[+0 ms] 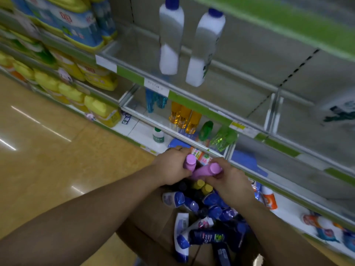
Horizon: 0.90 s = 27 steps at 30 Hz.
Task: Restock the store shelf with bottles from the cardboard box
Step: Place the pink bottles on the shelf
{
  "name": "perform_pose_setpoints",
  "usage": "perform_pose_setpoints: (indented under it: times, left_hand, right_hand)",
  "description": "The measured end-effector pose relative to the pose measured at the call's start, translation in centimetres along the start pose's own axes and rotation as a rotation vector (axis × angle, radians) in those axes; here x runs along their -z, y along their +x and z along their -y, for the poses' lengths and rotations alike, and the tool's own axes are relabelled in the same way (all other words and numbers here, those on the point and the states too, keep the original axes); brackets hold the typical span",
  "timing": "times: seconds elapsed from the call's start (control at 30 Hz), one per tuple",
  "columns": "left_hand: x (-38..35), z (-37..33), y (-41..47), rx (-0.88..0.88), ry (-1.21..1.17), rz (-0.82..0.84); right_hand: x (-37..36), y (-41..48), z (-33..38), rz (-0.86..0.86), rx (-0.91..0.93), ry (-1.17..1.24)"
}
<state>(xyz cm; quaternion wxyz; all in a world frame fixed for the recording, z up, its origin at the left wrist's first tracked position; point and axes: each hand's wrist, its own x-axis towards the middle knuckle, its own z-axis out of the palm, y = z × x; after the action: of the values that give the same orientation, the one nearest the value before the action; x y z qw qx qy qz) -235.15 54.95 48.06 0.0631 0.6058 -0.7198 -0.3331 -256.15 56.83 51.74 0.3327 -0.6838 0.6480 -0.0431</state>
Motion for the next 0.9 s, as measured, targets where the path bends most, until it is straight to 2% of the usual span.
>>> perform_pose_setpoints:
  times: [0.27,0.4,0.63,0.77,0.9]
  left_hand:
    - [13.1,-12.5,-6.4,-0.067,-0.228,-0.304]
    - [19.1,-21.0,-8.5,-0.18,-0.314,-0.467]
    - [24.9,-34.7,-9.0,-0.347,-0.351,-0.622]
    - [24.7,-39.4,-6.3,-0.338,-0.341,-0.666]
    - [23.1,-41.9,-3.1,-0.292,-0.309,-0.644]
  right_hand:
    - [15.9,-8.8,4.8,-0.23,0.139,0.537]
    - [24.3,-13.3,6.9,-0.334,0.238,0.741]
    - [36.1,-18.1,6.4,-0.62,0.317,0.751]
    - [40.2,-18.6,4.2,-0.742,0.261,0.706]
    - [42.4,-18.1,1.4,-0.814,0.164,0.627]
